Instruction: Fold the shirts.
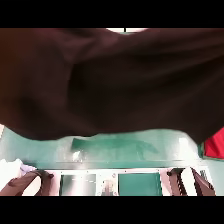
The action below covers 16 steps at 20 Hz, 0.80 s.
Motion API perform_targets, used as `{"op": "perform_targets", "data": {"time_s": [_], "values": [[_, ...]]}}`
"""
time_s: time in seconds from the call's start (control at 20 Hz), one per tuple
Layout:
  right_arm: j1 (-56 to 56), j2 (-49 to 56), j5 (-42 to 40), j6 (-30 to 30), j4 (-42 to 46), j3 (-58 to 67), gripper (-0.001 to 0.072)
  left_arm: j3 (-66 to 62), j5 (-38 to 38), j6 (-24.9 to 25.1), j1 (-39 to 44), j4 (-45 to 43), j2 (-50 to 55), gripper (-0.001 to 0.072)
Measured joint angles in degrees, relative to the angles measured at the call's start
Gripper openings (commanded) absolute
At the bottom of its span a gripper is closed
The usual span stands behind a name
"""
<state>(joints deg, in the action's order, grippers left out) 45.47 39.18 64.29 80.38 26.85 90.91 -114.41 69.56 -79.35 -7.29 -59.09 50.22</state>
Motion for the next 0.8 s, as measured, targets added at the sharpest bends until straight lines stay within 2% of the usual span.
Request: {"op": "perform_targets", "data": {"time_s": [0.2,0.45,0.6,0.8], "values": [[-4.44,6.84,-0.44,-2.64,0.39,-10.49,0.0016,13.44,-2.03,-1.03,0.00,-2.51,5.27,0.0022],[-15.87,23.69,-11.50,-9.09,0.55,-22.93,0.0016,27.67,-10.95,3.13,0.02,2.64,20.17,0.0022],[-20.55,37.79,-16.28,-11.37,0.31,-22.69,0.0016,30.45,-16.06,4.70,-0.02,5.57,30.60,0.0022],[-22.97,53.02,-18.78,-12.52,-0.48,-17.29,0.0016,31.76,-21.24,5.79,0.00,8.83,40.15,0.0022]]}}
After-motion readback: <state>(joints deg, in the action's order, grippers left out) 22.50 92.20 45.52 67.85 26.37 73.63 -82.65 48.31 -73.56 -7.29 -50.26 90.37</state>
